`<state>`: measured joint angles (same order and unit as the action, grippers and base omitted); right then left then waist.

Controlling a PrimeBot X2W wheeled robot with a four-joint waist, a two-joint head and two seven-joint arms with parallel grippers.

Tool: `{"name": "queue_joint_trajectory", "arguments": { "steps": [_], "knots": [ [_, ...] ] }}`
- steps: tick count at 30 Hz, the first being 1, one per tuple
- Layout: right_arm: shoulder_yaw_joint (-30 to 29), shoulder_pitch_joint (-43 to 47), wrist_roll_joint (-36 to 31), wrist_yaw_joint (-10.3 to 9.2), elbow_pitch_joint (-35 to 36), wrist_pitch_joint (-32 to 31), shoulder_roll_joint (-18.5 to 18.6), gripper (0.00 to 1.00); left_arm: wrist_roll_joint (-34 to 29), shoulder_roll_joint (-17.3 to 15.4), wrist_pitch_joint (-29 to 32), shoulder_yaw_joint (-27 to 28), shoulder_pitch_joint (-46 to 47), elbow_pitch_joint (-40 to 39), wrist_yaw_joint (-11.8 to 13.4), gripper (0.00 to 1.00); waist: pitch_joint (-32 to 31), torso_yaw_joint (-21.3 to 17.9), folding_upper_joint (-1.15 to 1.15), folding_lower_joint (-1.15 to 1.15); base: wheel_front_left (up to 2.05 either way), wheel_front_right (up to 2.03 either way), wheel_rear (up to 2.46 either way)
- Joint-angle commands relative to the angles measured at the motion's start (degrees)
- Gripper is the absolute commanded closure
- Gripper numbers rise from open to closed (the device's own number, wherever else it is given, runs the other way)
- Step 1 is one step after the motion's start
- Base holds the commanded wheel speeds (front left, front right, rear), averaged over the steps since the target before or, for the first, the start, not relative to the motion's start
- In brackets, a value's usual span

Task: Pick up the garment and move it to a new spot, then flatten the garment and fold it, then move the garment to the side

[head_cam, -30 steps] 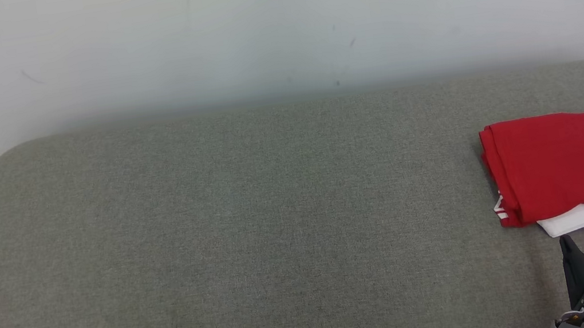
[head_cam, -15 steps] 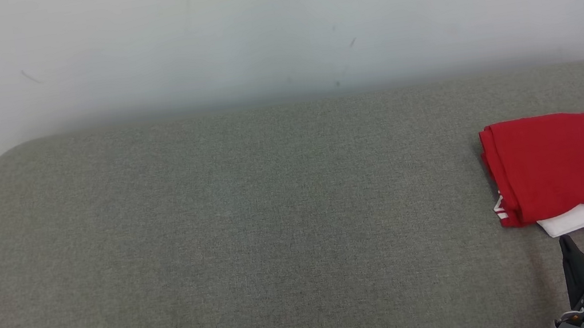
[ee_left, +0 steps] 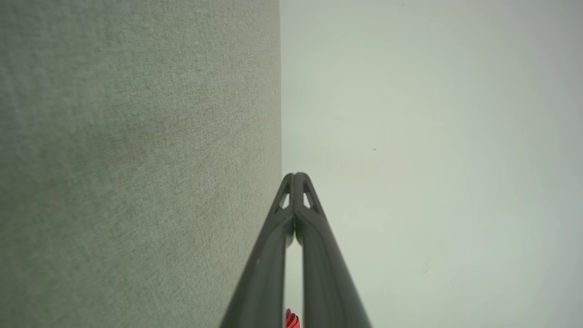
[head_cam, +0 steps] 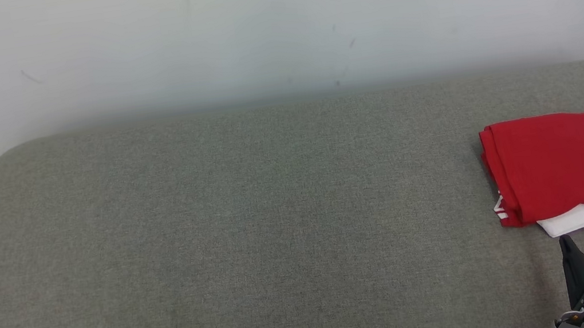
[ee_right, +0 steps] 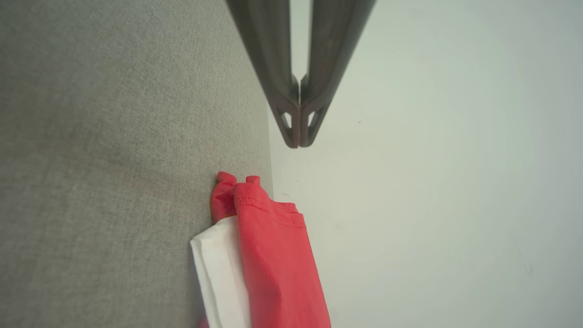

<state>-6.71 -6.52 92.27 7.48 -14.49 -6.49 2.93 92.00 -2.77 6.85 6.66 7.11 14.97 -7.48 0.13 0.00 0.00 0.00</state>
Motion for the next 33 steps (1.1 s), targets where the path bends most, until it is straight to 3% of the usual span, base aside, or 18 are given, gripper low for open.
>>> {"name": "queue_joint_trajectory", "arguments": {
  "steps": [1,33],
  "knots": [
    [-0.1,-0.4,0.1,0.02,0.1,0.0,-0.1,1.0,0.5,-0.2,0.1,0.0,0.2,0.0,-0.1,1.0,0.0,0.0,0.0,0.0,0.0,0.0,0.0],
    [-0.1,-0.4,0.1,0.02,0.1,0.0,-0.1,1.0,0.6,-0.2,0.1,0.0,0.2,0.0,-0.1,1.0,0.0,0.0,0.0,0.0,0.0,0.0,0.0]
  ]
}}
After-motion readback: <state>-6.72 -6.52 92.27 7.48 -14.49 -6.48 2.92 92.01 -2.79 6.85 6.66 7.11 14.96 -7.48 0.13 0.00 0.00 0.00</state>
